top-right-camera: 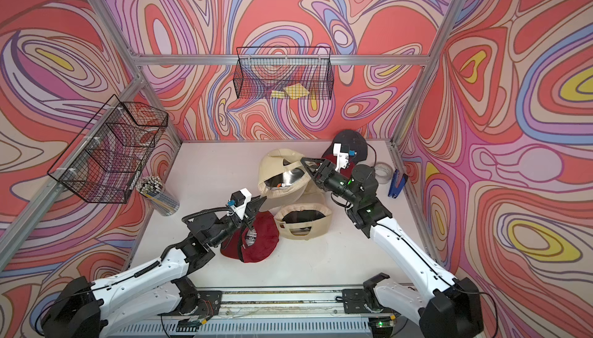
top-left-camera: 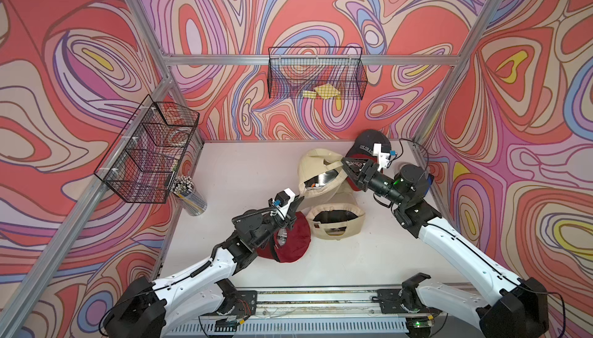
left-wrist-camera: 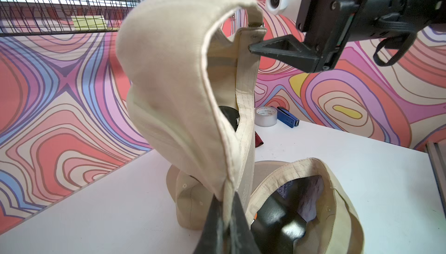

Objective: Open the adjustable buckle of the baseball cap
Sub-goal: Pick up the baseball cap from the center of the board.

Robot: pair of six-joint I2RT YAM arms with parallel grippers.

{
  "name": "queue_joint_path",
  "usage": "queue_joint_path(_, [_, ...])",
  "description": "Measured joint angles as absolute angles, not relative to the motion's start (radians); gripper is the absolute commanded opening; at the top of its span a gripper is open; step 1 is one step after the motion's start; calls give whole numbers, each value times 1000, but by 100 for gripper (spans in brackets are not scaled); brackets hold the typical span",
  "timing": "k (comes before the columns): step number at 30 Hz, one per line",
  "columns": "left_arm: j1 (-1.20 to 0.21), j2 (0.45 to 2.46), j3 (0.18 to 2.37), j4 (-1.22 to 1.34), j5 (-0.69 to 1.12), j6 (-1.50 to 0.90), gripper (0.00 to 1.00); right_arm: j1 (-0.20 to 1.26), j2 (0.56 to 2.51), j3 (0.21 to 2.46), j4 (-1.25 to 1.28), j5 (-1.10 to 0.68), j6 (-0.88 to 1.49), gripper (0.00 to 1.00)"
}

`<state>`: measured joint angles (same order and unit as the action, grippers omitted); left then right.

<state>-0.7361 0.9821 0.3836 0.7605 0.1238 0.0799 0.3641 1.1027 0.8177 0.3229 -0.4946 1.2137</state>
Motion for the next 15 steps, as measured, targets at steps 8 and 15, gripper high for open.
queue_joint_path(8, [-741, 984, 368, 804, 138, 101, 0, 337, 1158, 785, 389, -514, 1292, 27])
queue_joint_path(15, [-748, 1017, 368, 840, 161, 120, 7, 334, 1167, 817, 408, -527, 1235, 3])
